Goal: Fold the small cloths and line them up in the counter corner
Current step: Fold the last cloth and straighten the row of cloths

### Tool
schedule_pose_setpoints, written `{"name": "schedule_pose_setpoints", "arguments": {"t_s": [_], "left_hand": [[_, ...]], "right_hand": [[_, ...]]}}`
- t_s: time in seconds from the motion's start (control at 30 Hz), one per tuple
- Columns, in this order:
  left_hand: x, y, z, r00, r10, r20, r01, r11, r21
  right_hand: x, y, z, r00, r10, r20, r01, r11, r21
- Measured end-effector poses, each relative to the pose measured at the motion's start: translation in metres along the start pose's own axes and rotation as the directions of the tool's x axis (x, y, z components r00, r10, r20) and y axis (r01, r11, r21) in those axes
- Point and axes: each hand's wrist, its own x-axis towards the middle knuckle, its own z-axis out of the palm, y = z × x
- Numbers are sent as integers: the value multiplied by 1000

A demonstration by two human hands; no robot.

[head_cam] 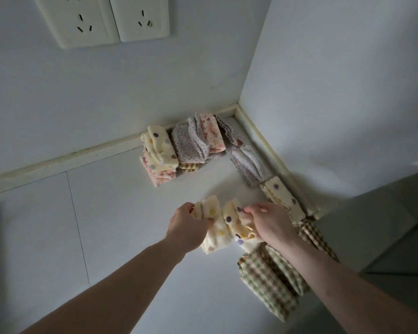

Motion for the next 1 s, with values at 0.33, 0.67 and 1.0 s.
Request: {"name": "schedule_pose_setpoints", "arguments": {"t_s": [0.33,0.67,1.0], "left_hand": [[2,14,1,1000,-21,23,23,996,-85],[54,153,-35,932,355,-70,-356,935,2],[112,169,-67,971,230,-63,-174,863,474]], "right_hand": [[15,-32,-25,966,108,234,-126,990,61],[146,-131,-57,999,-4,-42,24,870,493],[215,-149,-2,996,-85,3,85,996,-25]]}}
